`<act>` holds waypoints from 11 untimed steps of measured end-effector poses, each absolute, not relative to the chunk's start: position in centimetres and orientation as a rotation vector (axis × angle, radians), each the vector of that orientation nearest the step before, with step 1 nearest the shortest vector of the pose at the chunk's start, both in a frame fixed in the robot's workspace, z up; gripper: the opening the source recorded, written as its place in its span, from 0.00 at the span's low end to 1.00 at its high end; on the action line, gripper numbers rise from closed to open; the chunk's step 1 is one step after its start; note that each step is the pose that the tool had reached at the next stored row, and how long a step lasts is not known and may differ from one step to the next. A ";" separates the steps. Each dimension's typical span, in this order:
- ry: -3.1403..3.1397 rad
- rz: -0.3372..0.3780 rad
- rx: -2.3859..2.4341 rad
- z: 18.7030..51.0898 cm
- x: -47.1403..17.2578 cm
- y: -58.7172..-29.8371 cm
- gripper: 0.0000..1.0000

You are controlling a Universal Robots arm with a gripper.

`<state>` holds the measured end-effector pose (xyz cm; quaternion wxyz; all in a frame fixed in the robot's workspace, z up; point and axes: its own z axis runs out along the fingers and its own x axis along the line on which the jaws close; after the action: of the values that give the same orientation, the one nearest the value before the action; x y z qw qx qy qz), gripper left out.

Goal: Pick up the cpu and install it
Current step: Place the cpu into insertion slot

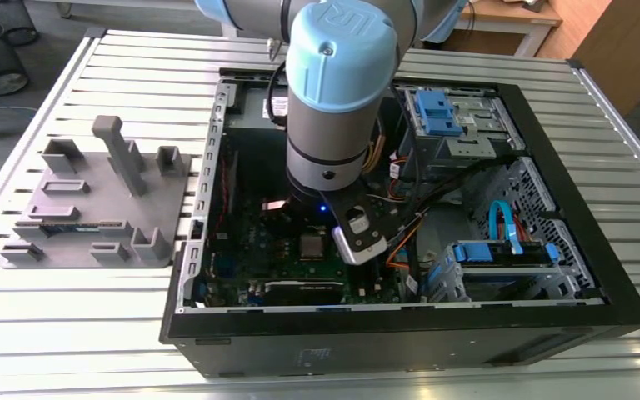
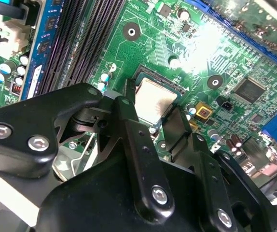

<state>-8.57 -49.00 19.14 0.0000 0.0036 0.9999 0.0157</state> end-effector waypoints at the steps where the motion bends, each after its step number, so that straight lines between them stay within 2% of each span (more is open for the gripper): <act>1: 3.141 0.050 0.011 19.1 -8.6 -49.0 0.47; 11: 3.141 0.051 0.011 18.9 -8.6 -49.0 0.47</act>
<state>-8.57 -49.04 18.91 0.0003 0.0035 0.9999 0.0162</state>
